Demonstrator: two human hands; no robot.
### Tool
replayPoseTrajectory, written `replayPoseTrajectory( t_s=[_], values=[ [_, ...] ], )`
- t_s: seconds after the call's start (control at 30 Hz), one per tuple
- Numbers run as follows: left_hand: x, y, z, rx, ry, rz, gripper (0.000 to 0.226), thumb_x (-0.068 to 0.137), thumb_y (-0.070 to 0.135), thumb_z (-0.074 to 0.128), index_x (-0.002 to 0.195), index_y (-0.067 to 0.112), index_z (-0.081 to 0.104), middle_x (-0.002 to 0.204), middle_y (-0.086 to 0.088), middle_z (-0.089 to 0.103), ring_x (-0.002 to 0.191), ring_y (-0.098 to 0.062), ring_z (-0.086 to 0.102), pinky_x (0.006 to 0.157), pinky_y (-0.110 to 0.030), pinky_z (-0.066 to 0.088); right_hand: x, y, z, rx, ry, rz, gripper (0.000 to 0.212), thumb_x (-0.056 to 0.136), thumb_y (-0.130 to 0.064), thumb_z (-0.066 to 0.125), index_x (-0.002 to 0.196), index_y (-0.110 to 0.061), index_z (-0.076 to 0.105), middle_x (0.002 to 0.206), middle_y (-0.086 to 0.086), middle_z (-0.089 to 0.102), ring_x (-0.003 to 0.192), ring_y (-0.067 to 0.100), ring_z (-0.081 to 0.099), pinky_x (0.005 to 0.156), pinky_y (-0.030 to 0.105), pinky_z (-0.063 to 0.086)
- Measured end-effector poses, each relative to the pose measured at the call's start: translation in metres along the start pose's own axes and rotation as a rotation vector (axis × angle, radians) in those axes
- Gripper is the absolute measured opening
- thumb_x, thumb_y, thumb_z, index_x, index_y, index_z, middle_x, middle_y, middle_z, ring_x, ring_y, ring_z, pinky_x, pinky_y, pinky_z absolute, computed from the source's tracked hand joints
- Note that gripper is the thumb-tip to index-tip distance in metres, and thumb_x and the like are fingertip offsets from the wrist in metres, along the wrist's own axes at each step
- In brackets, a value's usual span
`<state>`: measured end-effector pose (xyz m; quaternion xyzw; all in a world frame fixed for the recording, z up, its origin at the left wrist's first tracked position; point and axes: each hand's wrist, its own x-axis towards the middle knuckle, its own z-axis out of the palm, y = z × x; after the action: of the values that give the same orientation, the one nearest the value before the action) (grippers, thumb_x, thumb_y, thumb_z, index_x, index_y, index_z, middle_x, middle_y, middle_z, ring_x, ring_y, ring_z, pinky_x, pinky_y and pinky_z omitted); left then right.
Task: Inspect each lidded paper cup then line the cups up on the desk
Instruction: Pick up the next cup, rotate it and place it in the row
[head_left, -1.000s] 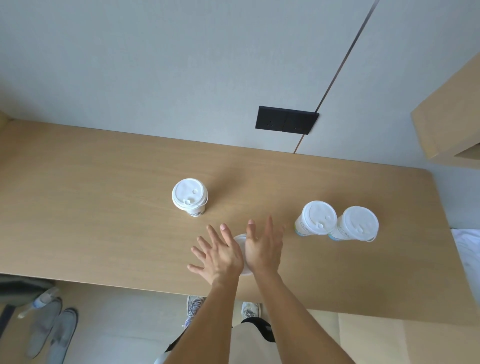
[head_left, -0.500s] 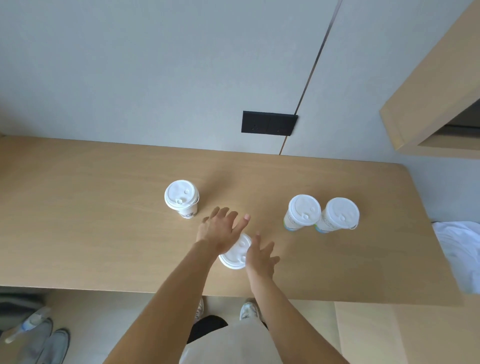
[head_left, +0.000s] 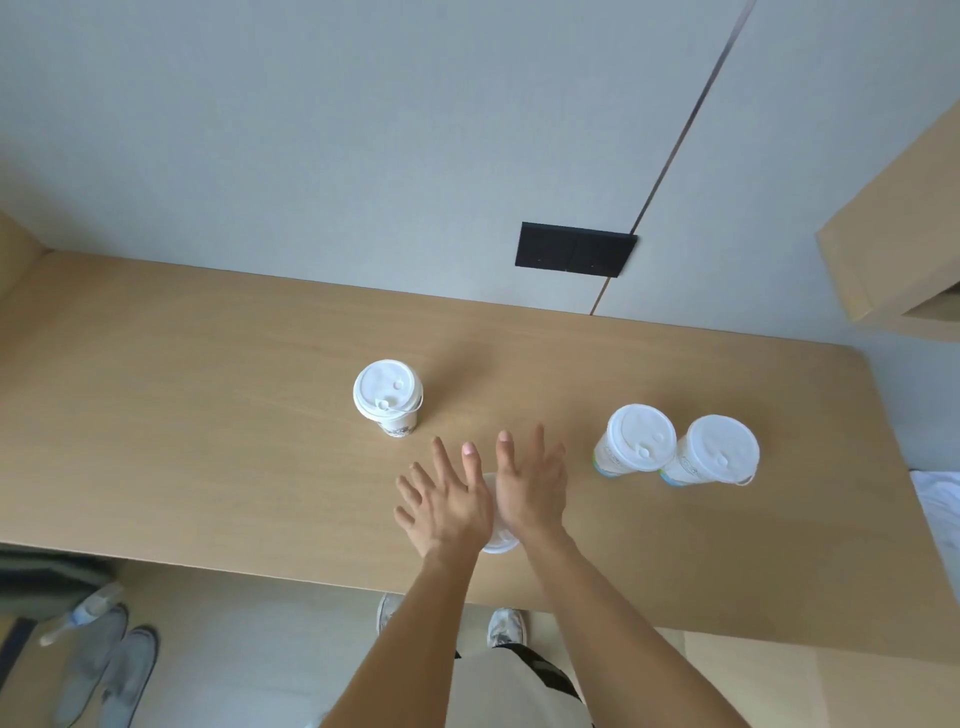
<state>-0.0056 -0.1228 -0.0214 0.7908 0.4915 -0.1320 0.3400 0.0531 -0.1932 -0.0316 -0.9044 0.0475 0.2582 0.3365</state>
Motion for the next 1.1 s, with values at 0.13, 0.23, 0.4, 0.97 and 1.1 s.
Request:
replayPoseTrajectory(
  t_s=[0.13,0.23,0.4,0.97,1.1],
  values=[
    [0.002,0.001,0.001,-0.006,-0.014,0.001,0.067,0.1,0.064,0.009,0.161,0.041,-0.004,0.172,-0.01,0.008,0.159,-0.032,-0.003,0.124,-0.058,0.004,0.01,0.004,0.007,-0.114,0.001,-0.029,0.086,0.093,-0.077,0.01,0.166,-0.032,0.015,0.174,0.012,0.007,0.159,0.035,0.005,0.127,0.047,0.008],
    [0.004,0.002,0.001,-0.004,-0.049,0.0,0.066,0.1,0.063,0.009,0.162,0.041,0.001,0.173,-0.009,0.006,0.159,-0.03,-0.003,0.124,-0.058,0.004,0.017,0.01,0.014,-0.188,-0.013,-0.007,0.098,0.084,-0.086,-0.009,0.163,-0.036,0.023,0.174,0.014,0.01,0.159,0.034,0.005,0.127,0.044,0.007],
    [0.009,0.005,-0.007,0.031,-0.088,0.073,0.062,0.103,0.059,0.012,0.161,0.041,0.016,0.173,-0.008,0.005,0.159,-0.031,-0.004,0.125,-0.058,0.005,0.004,-0.001,-0.003,-0.165,-0.062,-0.065,0.098,0.082,-0.073,0.002,0.165,-0.026,0.021,0.172,0.014,0.01,0.157,0.036,0.008,0.126,0.054,0.012],
    [0.007,0.013,-0.028,-0.138,-0.062,0.308,0.062,0.1,0.063,0.025,0.14,0.026,0.055,0.148,-0.003,0.052,0.141,-0.026,0.04,0.114,-0.049,0.035,-0.017,0.005,-0.026,0.349,0.071,0.159,0.094,0.087,-0.08,0.023,0.155,-0.017,0.039,0.154,0.017,0.044,0.138,0.038,0.046,0.115,0.051,0.039],
    [-0.009,0.004,-0.019,-0.305,-0.09,0.036,0.069,0.1,0.066,0.028,0.151,0.021,0.041,0.154,-0.011,0.046,0.144,-0.03,0.037,0.118,-0.047,0.028,-0.005,-0.003,-0.017,0.123,0.009,-0.033,0.096,0.085,-0.08,0.017,0.149,-0.014,0.047,0.146,0.013,0.052,0.137,0.034,0.048,0.113,0.045,0.038]
  ],
)
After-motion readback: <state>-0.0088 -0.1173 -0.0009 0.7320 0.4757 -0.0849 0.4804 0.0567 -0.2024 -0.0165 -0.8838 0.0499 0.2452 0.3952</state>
